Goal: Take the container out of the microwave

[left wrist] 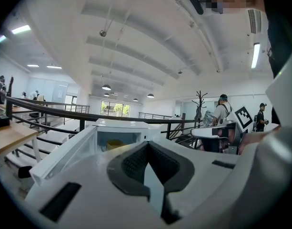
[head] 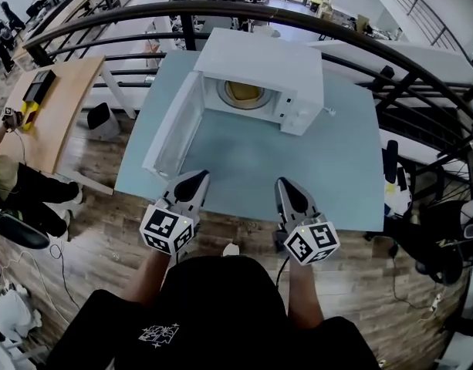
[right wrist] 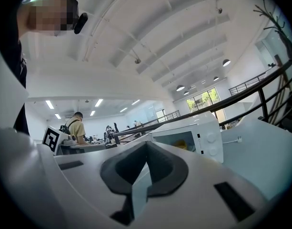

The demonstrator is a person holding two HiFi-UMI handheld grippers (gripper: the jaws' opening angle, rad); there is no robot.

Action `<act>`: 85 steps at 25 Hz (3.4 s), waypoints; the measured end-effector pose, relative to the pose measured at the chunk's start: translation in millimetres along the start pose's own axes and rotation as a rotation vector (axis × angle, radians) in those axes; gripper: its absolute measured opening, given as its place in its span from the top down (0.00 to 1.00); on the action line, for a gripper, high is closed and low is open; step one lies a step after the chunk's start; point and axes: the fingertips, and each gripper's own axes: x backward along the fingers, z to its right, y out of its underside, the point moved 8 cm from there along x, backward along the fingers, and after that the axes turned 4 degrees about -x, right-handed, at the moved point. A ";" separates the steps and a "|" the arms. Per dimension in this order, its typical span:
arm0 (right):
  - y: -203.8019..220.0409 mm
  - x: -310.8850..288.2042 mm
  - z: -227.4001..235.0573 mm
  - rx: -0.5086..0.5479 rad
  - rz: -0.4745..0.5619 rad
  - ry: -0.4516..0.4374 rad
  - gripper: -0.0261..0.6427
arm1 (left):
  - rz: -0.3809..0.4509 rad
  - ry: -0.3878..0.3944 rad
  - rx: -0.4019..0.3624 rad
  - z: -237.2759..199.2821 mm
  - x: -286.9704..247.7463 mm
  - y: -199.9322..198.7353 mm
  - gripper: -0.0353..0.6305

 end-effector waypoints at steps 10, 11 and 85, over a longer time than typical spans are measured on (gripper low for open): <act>-2.1 -13.4 18.4 0.020 -0.023 0.003 0.95 | -0.022 -0.016 0.010 -1.3 -13.6 4.0 0.94; -3.1 -16.2 18.8 0.023 -0.023 0.002 0.95 | -0.022 -0.016 0.008 -3.0 -16.2 3.4 0.94; 86.3 -365.0 157.7 0.906 -0.599 0.060 0.95 | -0.152 -0.059 0.206 -171.6 -279.3 77.4 0.94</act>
